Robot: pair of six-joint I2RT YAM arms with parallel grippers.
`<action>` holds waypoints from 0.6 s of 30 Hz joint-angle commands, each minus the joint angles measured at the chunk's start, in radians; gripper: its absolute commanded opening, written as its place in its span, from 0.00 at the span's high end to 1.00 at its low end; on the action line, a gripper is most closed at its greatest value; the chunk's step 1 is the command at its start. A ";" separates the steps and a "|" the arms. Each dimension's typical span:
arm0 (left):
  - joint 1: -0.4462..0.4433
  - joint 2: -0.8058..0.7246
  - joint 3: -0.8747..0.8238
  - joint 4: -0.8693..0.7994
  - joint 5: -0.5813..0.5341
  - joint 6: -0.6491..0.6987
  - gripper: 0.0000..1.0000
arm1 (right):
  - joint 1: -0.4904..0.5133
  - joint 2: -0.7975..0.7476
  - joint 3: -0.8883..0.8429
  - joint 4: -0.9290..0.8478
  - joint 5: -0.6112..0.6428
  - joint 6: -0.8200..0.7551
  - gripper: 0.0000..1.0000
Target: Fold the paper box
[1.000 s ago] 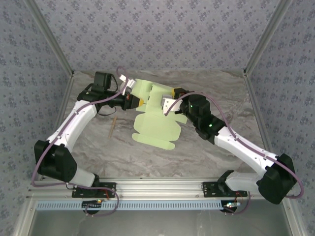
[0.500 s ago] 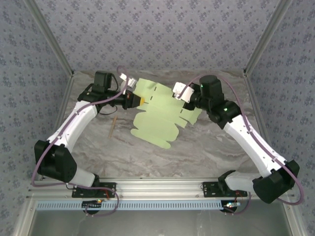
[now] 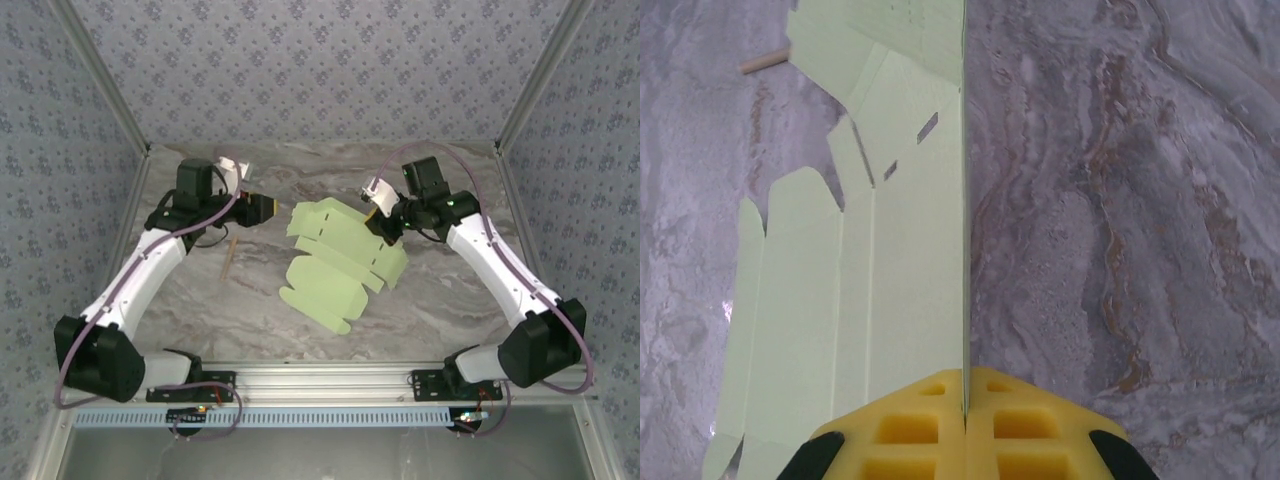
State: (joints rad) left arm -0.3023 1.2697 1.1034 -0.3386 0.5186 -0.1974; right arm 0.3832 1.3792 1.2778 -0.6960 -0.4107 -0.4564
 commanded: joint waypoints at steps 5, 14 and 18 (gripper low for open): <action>-0.230 -0.081 -0.136 0.091 -0.280 -0.184 0.50 | -0.033 0.033 -0.064 0.090 0.170 0.230 1.00; -0.438 0.191 -0.183 0.407 -0.270 -0.210 0.55 | -0.037 0.080 -0.139 0.159 0.191 0.238 1.00; -0.481 0.347 -0.107 0.433 -0.278 -0.144 0.60 | -0.042 0.100 -0.139 0.158 0.197 0.231 1.00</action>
State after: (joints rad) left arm -0.7609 1.5558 0.9257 0.0025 0.2604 -0.3927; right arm 0.3508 1.4677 1.1412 -0.5564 -0.2306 -0.2424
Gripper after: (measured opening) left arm 0.413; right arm 0.064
